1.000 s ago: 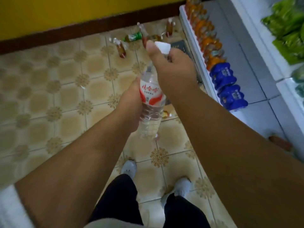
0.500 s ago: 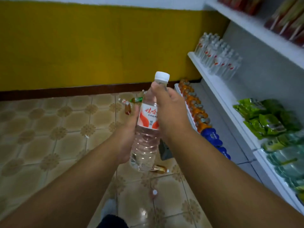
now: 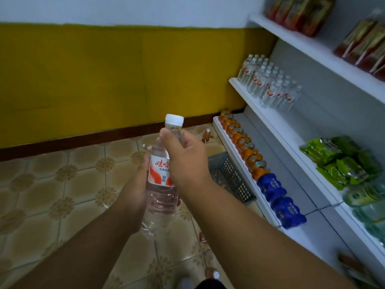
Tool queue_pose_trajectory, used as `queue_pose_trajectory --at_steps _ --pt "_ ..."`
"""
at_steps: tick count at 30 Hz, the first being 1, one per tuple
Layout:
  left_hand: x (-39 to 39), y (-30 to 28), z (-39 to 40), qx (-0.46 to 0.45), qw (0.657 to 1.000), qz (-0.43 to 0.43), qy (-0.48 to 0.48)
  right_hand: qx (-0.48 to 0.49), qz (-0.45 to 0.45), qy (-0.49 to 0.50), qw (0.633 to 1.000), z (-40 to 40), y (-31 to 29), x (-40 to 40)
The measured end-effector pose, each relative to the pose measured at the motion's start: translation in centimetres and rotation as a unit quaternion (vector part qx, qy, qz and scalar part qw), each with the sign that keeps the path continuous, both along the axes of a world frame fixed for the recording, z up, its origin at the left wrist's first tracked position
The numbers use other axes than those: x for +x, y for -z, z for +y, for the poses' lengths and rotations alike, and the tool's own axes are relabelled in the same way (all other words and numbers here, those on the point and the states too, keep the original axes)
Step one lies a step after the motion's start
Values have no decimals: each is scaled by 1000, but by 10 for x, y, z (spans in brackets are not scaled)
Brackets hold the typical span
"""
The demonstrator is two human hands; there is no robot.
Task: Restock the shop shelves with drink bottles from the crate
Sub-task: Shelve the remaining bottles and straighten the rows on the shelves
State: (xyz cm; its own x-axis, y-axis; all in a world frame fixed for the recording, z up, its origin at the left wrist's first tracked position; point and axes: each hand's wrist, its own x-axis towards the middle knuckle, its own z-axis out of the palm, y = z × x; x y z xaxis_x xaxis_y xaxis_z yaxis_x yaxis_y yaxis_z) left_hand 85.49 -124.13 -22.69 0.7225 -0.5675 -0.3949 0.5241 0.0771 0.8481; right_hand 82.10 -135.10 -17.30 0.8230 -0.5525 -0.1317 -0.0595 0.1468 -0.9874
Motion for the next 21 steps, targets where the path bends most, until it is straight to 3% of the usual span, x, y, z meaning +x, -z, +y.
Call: queue_pose_trajectory --at_steps 10,18,21 --pt "119 5 -88 54 998 15 3 7 -9 39 999 -86 4 106" --pt "211 -5 -164 69 997 -41 -3 34 -27 43 998 -159 -10 186" --pt "245 -14 -201 87 995 -45 36 21 -26 71 997 -190 -8 216"
